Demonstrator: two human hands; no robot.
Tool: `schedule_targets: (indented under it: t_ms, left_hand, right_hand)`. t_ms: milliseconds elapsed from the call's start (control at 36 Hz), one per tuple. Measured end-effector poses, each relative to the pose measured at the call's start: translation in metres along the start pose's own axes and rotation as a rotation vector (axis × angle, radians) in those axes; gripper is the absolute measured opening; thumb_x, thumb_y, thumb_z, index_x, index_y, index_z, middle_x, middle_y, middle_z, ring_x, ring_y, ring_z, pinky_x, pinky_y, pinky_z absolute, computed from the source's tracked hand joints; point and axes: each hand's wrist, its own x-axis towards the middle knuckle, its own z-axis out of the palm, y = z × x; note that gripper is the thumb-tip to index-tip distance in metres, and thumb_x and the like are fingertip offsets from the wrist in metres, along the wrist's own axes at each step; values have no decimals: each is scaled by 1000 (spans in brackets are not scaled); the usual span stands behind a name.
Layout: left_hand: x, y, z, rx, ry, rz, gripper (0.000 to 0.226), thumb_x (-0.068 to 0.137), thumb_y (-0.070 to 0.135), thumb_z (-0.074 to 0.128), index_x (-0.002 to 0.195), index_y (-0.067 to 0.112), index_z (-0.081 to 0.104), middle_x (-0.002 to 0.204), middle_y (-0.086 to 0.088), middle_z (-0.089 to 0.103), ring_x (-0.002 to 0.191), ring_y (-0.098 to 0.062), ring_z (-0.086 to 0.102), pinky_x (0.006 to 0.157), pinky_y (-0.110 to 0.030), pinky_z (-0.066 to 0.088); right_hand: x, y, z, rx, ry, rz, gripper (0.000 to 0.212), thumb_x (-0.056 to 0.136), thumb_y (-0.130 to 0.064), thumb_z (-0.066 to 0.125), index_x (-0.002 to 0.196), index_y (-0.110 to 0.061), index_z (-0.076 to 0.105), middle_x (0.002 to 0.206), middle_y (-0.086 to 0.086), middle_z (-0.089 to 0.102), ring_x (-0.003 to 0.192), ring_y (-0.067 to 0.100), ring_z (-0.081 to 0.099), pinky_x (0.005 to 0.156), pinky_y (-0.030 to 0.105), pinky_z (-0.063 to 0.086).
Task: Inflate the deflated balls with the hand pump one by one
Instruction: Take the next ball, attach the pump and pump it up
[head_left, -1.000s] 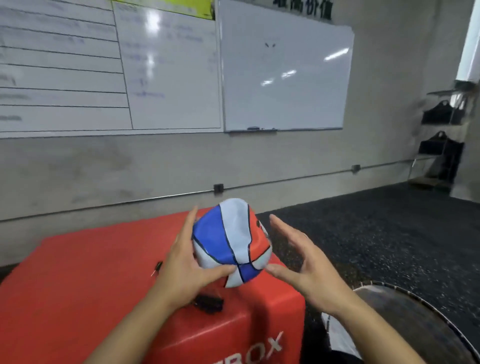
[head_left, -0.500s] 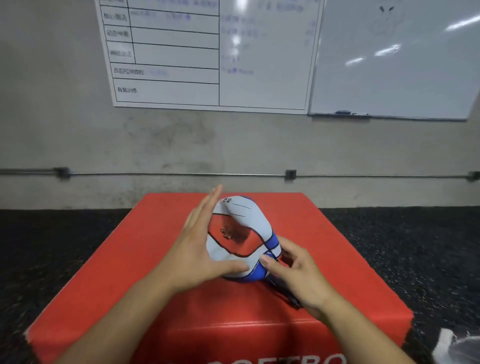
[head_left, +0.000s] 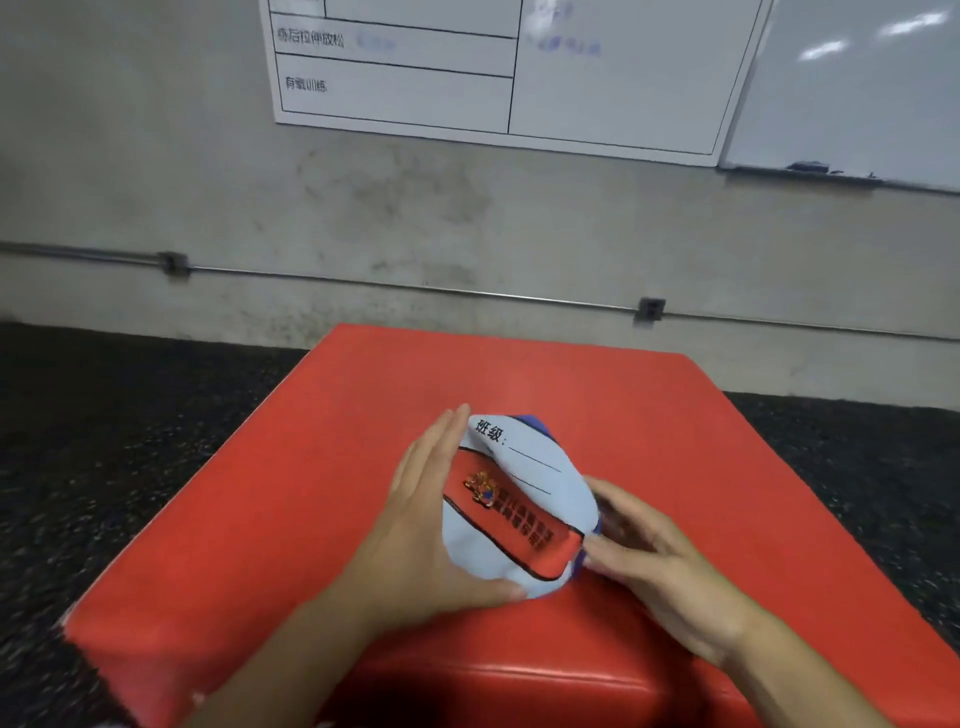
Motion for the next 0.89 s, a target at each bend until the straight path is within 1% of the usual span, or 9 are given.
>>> schedule_targets:
  t_ms: [83, 139, 222, 361, 500, 583, 694, 833, 889]
  left_hand:
    - [3, -17, 12, 127, 25, 154, 135, 64, 69, 88, 167, 38, 5, 174, 7, 7, 162, -20, 6, 125, -48, 22]
    - [4, -26, 18, 142, 30, 184, 132, 67, 58, 92, 167, 34, 8, 173, 8, 12, 162, -22, 8, 126, -51, 25]
    - [5, -28, 16, 88, 68, 150, 123, 72, 62, 85, 167, 35, 11, 172, 15, 17, 161, -16, 13, 129, -35, 20]
    - [-1, -33, 11, -167, 99, -66, 100, 85, 60, 68, 164, 40, 8, 166, 23, 26, 154, 4, 24, 118, -10, 23]
    - [-5, -42, 9, -323, 101, -189, 85, 90, 64, 57, 159, 51, 10, 164, 23, 29, 151, 10, 25, 123, -29, 32]
    - [-7, -42, 5, -354, 108, -234, 93, 84, 68, 62, 159, 53, 11, 165, 17, 30, 149, 12, 26, 125, -37, 33]
    - [-10, -43, 0, -298, 85, -274, 122, 70, 79, 72, 166, 39, 8, 167, 17, 28, 147, 15, 27, 123, -25, 30]
    - [-16, -40, -3, -355, 69, -301, 126, 67, 68, 84, 166, 39, 10, 146, 40, 42, 134, 20, 42, 104, -3, 38]
    - [-17, -39, -5, -365, 40, -285, 127, 67, 60, 88, 166, 41, 9, 138, 46, 45, 133, 13, 49, 103, -8, 43]
  right_hand:
    - [3, -5, 11, 77, 12, 33, 75, 80, -47, 82, 149, -32, 55, 150, -11, 59, 139, 11, 55, 110, 38, 46]
    - [7, 2, 23, -1, 93, -21, 59, 94, -25, 78, 148, -25, 55, 145, -11, 63, 138, 9, 56, 110, 29, 48]
    - [10, 16, 33, -125, 217, -91, 55, 98, 6, 65, 143, -25, 59, 142, -11, 65, 138, 10, 57, 116, 34, 45]
    - [4, 31, 40, -576, 296, -333, 50, 99, -2, 67, 136, -35, 65, 142, -26, 61, 139, -1, 52, 118, 24, 38]
    - [-1, 42, 43, -804, 240, -454, 45, 101, -9, 66, 141, -29, 61, 151, -19, 54, 140, 1, 50, 116, 21, 38]
    - [-6, 45, 46, -870, 226, -468, 48, 100, -7, 69, 142, -27, 58, 152, -20, 52, 140, 1, 50, 115, 32, 42]
    - [-8, 40, 45, -914, 204, -474, 41, 100, -24, 69, 140, -27, 57, 145, -23, 57, 135, 1, 54, 111, 38, 47]
    - [-1, 32, 41, -631, 521, -314, 30, 101, -29, 66, 130, -29, 60, 127, -18, 65, 124, 10, 61, 103, 42, 53]
    - [4, 32, 37, -553, 549, -121, 40, 100, -32, 67, 138, -34, 56, 133, -18, 63, 126, 4, 59, 105, 36, 51]
